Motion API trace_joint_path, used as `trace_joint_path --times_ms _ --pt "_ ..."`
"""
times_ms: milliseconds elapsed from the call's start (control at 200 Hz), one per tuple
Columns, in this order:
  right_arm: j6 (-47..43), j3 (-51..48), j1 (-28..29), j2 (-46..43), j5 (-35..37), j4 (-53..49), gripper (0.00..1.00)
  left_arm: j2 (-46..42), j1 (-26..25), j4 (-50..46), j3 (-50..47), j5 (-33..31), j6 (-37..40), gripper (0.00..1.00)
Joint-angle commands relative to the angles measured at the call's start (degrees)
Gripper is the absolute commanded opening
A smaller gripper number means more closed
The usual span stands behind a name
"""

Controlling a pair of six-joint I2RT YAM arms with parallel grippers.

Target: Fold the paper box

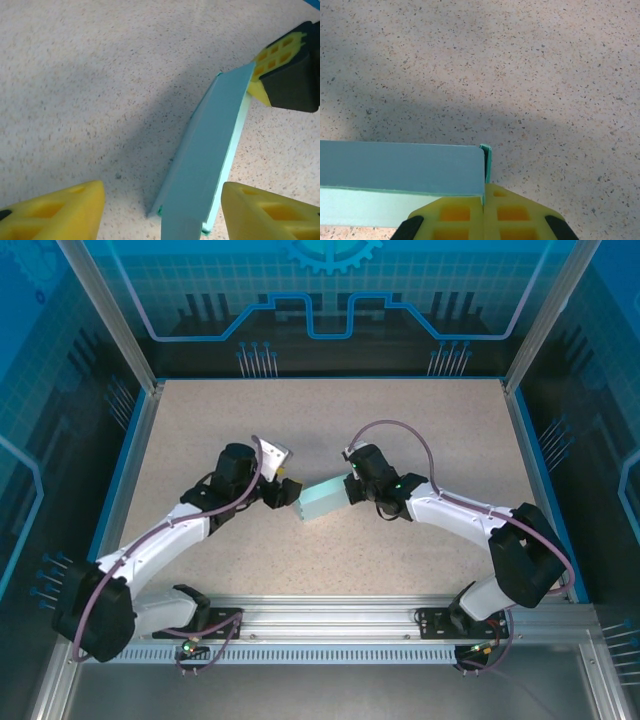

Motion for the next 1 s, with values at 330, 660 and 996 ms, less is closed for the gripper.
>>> trace_joint_path --times_ms 330,660,996 --pt "0.86 0.03 0.95 0.75 0.09 -6.69 0.02 0.58 -3.73 -6.43 -1.20 -3.79 -5.47 0.45" --pt "0.56 0.17 0.97 0.86 0.07 -6.72 0.02 3.64 -4.42 -6.52 0.83 -4.68 -4.23 0.26" --pt "0.80 -0.10 0.93 0.78 -0.28 -6.42 0.02 3.53 -4.66 -6.45 1.42 -5.60 -3.87 0.26"
